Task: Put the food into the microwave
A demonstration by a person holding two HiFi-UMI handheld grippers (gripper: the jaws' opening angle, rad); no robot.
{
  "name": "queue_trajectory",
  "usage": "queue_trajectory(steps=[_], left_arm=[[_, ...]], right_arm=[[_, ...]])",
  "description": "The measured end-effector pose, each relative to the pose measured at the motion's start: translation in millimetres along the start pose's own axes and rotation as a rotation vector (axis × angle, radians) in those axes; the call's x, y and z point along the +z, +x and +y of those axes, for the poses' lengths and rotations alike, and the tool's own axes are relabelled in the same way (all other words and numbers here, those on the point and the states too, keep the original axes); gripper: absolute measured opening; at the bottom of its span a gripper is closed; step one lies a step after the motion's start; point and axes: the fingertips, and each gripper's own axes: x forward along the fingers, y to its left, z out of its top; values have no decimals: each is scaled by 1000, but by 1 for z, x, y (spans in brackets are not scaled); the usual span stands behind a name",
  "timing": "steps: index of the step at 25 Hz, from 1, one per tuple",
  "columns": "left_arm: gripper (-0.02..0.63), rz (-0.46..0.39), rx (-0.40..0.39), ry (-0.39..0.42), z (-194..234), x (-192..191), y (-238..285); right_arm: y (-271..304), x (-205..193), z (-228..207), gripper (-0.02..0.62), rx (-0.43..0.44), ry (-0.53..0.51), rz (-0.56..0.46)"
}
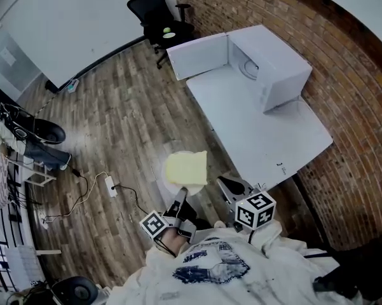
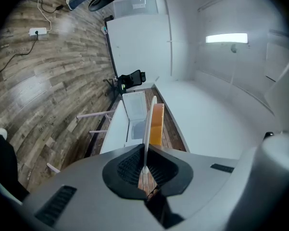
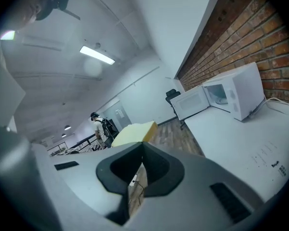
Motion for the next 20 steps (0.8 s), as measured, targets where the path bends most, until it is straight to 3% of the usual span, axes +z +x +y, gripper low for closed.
queue_trajectory(steps=[11, 20], left_arm=[[18, -16, -4, 4, 1, 30, 24], [18, 16, -6, -20, 14, 74, 72]], right_arm=[[32, 9, -15, 14, 5, 13, 17], [80, 28, -47, 14, -63, 25, 22]])
